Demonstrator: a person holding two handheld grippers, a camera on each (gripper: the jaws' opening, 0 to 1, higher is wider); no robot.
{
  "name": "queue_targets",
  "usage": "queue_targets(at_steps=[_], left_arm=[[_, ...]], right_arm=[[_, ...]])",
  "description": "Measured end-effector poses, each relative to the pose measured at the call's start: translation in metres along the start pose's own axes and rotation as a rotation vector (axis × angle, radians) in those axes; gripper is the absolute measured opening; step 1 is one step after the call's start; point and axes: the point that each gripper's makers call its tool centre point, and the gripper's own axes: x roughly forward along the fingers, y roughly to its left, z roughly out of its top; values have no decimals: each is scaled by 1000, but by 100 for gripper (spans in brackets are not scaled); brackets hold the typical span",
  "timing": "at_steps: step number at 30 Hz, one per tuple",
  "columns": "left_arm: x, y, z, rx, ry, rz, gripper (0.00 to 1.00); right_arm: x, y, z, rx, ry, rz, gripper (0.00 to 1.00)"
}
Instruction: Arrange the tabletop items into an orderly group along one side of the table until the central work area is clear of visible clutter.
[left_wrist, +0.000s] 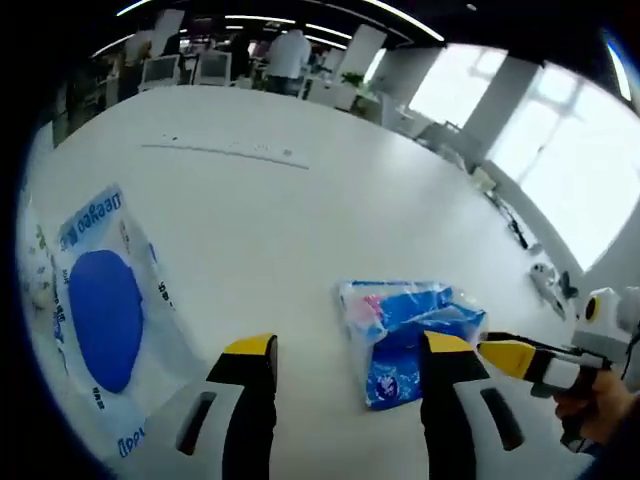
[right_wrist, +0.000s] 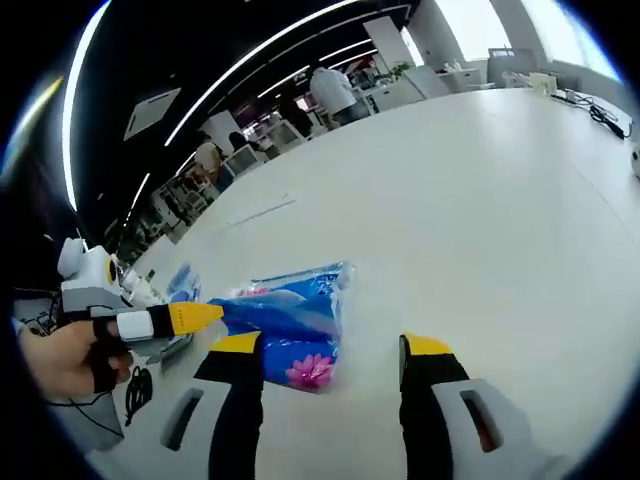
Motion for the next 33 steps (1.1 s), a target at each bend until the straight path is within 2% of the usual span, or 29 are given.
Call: queue_targets(at_steps=[4,9,17,20,33], left_arm=[[1,-3,5,73,-5,-24,68],[3,-2,4,65,-6,-29,72],[0,-2,6,92,1,-28,70],[-4,-3,8,79,-5,-35,69],[-26,7,18,78,-33,-30,67]], right_arm=[[2,0,4,-18,-9,5,61],[1,3,8,-32,-19,12,63],[-3,4,11,-41,-25,5,63],[-6,8,10,-43,-26,5,62],[-17,19,11,-39,-36,1,62]])
